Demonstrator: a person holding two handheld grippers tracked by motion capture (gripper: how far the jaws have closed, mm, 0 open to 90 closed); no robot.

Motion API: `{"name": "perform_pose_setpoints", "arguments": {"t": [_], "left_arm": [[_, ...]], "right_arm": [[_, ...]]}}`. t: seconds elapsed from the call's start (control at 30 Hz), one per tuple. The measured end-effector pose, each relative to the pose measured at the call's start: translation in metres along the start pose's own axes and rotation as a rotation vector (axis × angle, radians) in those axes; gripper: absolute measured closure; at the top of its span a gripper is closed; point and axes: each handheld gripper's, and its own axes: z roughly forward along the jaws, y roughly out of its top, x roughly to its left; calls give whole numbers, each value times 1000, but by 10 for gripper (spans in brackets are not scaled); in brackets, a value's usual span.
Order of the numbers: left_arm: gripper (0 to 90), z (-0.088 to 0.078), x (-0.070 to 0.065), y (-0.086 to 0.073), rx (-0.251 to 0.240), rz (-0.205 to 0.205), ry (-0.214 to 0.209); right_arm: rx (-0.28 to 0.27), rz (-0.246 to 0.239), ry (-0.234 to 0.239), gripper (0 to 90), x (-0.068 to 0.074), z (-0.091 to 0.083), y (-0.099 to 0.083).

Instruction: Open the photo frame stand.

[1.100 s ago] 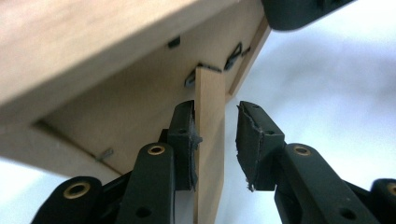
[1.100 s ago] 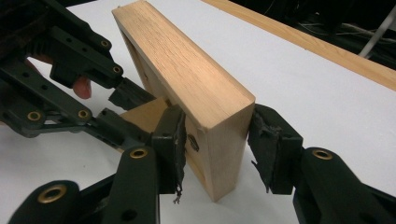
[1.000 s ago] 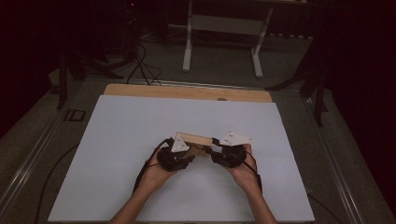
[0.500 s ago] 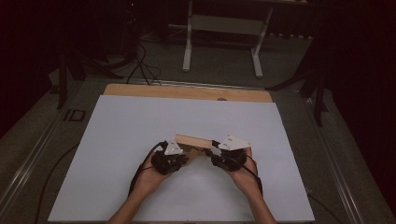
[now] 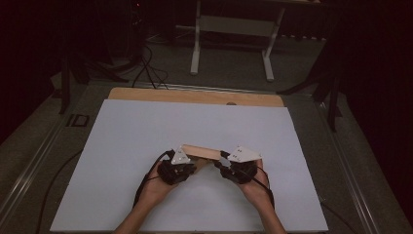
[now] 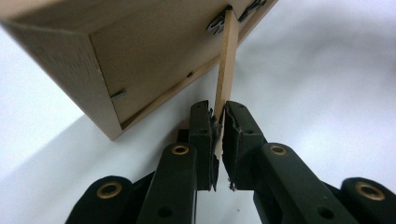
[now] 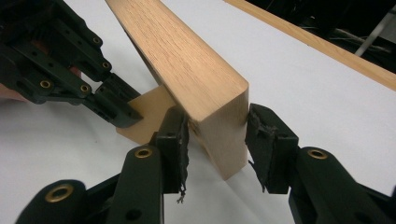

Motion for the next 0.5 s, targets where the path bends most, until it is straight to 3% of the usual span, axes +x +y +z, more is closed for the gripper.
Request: {"name": "perform_pose_setpoints", "arguments": {"t": [0.5], "left_arm": [[809, 0, -1, -3, 1, 12, -7]], "right_arm": [[4, -1, 0, 600, 3, -1, -4]]}}
